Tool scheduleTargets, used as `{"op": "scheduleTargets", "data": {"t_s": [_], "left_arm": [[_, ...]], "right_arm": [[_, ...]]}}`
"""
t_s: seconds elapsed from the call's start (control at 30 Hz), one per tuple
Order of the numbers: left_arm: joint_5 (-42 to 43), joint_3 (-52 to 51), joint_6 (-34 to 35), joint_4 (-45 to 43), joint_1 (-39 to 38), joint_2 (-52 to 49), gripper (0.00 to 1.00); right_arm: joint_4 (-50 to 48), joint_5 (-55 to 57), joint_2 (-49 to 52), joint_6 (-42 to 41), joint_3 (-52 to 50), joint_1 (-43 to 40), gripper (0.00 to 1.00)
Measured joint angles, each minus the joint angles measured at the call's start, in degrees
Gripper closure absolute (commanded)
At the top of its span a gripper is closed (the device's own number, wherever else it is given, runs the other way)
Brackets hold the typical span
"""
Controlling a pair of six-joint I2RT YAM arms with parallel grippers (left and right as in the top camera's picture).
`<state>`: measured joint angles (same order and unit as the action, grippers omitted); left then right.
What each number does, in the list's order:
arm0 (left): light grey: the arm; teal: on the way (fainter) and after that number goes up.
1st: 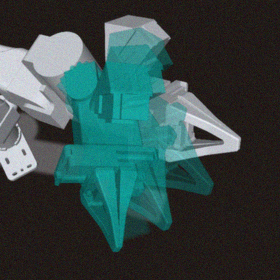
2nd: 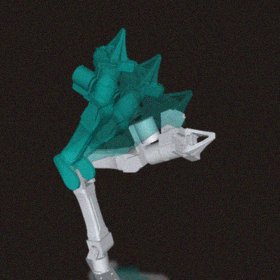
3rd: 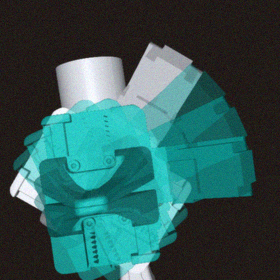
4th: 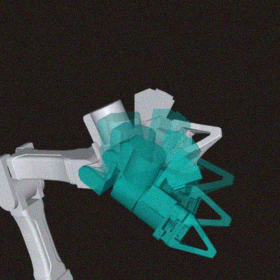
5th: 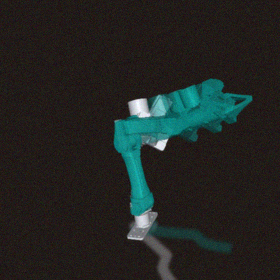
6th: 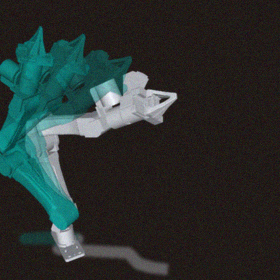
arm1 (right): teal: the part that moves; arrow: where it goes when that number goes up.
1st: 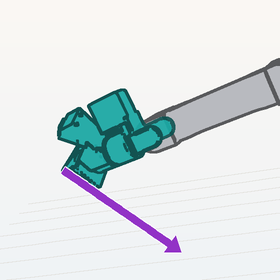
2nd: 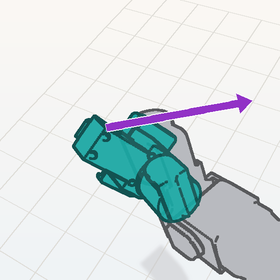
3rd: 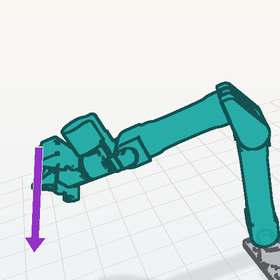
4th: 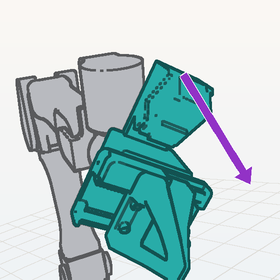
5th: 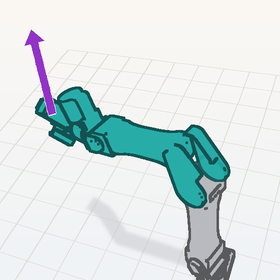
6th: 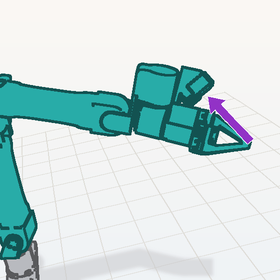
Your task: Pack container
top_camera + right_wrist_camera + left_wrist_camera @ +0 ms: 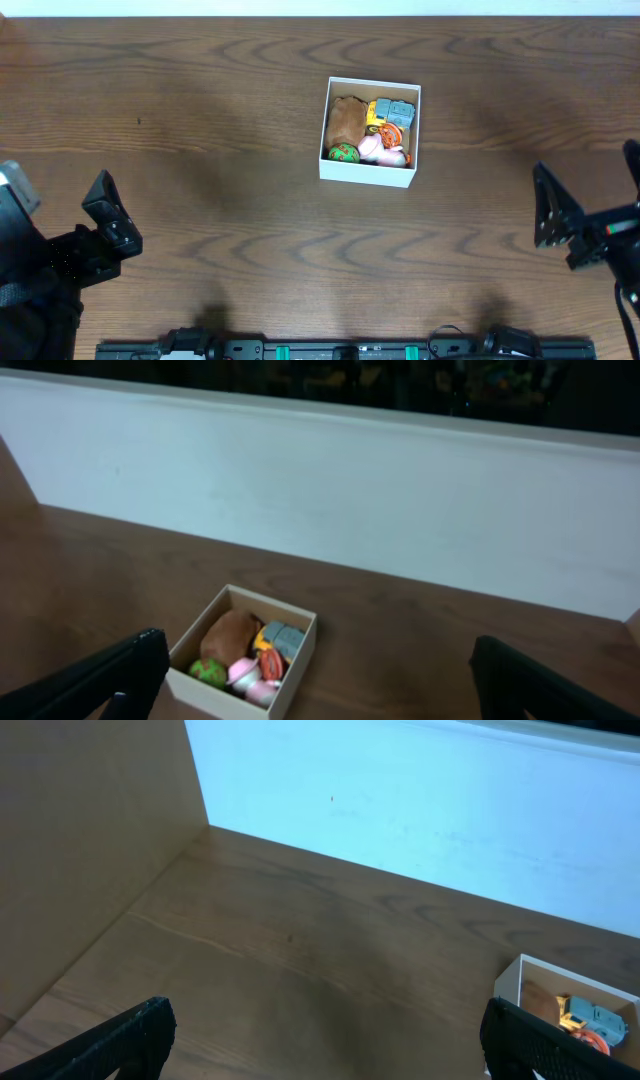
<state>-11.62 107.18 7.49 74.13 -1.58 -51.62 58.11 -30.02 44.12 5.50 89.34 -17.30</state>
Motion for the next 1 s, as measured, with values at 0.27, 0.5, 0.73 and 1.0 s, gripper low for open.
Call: {"op": "scheduleTargets", "data": {"t_s": [0.27,0.5,0.73,1.0], "left_arm": [[-0.28,0.0,0.0,0.44,0.0,-0.04,0.02],[-0.42,0.0,0.0,0.46,0.0,-0.04,0.02],[-0.42,0.0,0.02,0.46,0.0,-0.04,0.02],[-0.42,0.0,0.02,0.46,0.0,-0.04,0.02]], "right_arm": [[7.13,0.02,-0.85,0.15,-0.04,0.0,0.01],[14.71,0.28,-0.85,0.17,-0.07,0.0,0.01],[12.37,1.46,-0.85,1.42,-0.07,0.0,0.01],[4.0,-1.81,-1.16,9.38,-5.31,0.28,0.01]]}}
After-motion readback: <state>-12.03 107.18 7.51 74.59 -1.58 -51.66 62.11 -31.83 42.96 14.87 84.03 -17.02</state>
